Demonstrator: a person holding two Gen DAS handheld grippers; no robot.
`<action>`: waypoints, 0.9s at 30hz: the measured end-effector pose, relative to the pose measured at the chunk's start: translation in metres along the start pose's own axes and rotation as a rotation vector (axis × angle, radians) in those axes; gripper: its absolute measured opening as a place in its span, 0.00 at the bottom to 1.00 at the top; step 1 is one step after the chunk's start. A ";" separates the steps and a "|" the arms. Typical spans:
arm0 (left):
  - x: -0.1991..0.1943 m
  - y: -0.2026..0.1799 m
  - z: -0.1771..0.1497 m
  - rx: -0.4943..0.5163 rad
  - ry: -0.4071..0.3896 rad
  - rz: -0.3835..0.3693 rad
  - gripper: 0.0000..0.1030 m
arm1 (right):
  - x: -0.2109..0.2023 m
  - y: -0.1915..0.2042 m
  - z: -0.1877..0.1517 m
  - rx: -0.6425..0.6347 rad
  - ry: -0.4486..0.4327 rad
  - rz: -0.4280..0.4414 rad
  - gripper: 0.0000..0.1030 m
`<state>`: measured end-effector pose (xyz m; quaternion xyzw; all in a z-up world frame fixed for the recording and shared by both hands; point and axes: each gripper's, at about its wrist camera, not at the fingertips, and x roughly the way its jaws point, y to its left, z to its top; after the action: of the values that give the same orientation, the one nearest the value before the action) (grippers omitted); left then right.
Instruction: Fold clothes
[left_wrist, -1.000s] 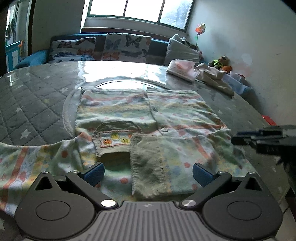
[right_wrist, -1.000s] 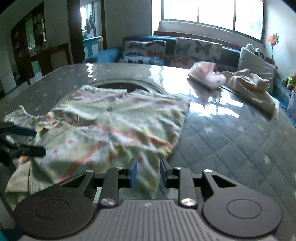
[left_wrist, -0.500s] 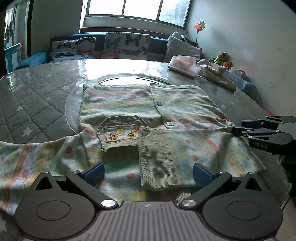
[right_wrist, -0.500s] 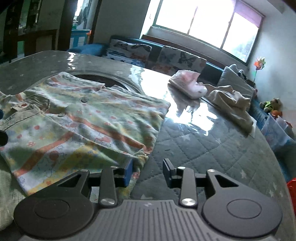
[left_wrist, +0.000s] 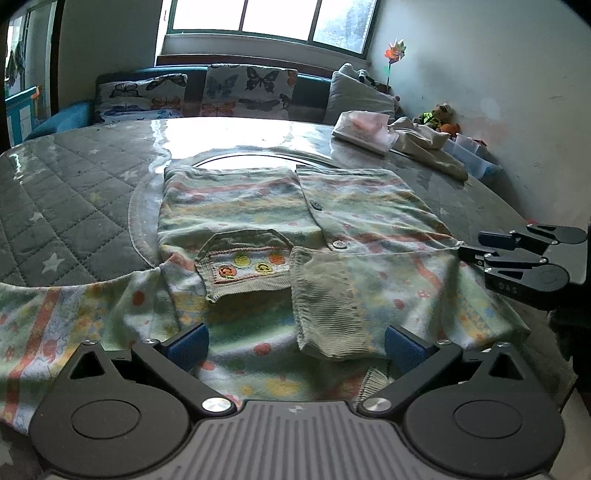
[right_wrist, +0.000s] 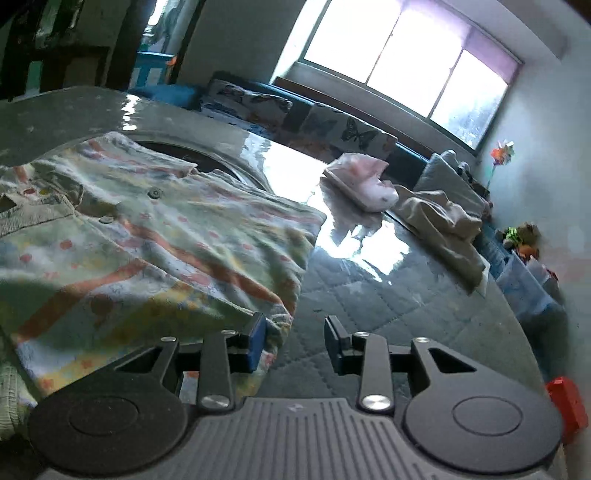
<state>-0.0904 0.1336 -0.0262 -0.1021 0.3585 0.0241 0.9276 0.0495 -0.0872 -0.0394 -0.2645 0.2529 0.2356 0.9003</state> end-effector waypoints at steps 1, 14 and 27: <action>0.000 0.000 0.000 0.002 -0.001 0.001 1.00 | 0.000 -0.001 0.000 0.011 0.000 -0.001 0.32; -0.005 -0.003 0.008 -0.035 -0.027 -0.008 0.95 | -0.056 -0.001 -0.016 0.003 0.026 0.264 0.32; 0.003 -0.012 0.013 -0.001 -0.032 -0.054 0.71 | -0.074 0.000 -0.020 -0.019 0.038 0.164 0.32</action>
<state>-0.0785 0.1244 -0.0165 -0.1118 0.3406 0.0010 0.9335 -0.0131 -0.1207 -0.0106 -0.2559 0.2884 0.3060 0.8705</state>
